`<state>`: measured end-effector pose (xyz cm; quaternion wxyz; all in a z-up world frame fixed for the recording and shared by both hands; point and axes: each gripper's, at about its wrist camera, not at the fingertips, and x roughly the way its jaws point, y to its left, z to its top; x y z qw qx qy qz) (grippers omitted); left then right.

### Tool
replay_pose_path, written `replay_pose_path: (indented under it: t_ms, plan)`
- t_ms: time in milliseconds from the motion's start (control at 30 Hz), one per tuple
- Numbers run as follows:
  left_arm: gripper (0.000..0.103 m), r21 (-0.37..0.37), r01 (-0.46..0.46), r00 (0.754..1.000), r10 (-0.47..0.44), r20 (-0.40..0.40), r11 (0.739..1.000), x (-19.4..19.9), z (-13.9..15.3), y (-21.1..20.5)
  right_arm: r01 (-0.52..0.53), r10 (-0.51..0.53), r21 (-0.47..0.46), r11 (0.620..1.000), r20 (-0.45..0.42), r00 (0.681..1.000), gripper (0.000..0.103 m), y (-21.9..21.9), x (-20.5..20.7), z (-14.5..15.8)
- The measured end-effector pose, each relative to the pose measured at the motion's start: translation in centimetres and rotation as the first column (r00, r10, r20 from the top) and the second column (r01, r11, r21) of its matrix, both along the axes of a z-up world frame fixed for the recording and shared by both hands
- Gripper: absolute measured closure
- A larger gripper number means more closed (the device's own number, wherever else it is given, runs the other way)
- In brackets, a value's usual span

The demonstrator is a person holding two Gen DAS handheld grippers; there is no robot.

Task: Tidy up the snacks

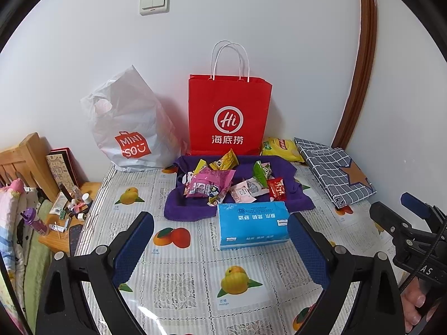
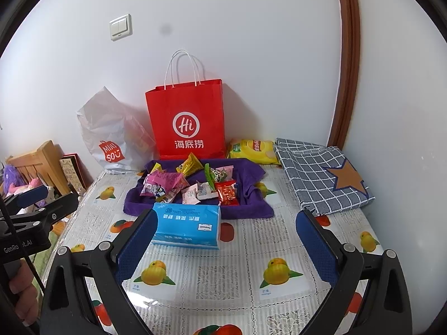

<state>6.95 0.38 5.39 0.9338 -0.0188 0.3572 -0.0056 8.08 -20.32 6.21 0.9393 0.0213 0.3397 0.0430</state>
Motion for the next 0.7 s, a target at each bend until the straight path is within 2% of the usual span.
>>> replay_pose_path:
  t_ms: [700]
  plan:
    - [0.006,0.002,-0.003,1.0,0.003,0.003,1.0,-0.06,-0.04,-0.06,0.001,-0.001,0.002,1.0,0.002,1.0,0.004,0.05,-0.08,-0.01]
